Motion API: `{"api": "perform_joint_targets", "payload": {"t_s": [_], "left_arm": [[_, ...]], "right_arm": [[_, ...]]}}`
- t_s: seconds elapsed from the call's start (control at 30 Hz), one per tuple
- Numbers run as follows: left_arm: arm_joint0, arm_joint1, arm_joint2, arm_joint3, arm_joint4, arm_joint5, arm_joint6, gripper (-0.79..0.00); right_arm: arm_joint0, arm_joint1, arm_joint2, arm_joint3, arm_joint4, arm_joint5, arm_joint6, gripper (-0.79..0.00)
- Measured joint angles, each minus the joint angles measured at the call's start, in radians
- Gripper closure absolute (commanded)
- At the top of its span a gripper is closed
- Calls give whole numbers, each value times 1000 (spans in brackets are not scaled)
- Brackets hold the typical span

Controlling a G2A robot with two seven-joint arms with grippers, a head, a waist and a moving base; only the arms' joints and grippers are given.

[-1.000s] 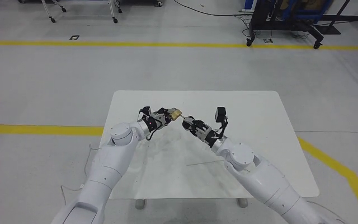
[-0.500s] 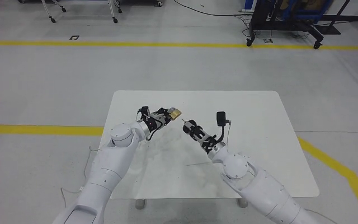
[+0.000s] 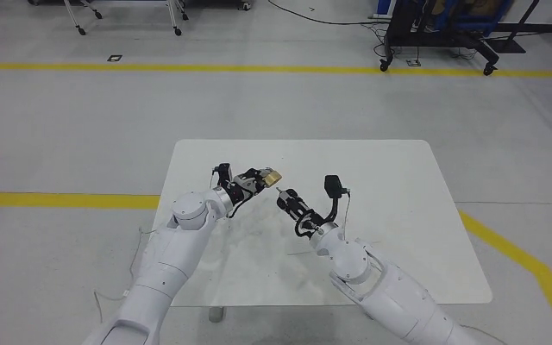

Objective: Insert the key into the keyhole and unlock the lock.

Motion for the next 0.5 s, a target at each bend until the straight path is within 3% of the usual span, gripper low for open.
{"api": "perform_joint_targets", "payload": {"t_s": [0.5], "left_arm": [[-1,0,13,-3,25,1,-6,0]], "right_arm": [[15,-33,33,43,33,21,28,0]]}}
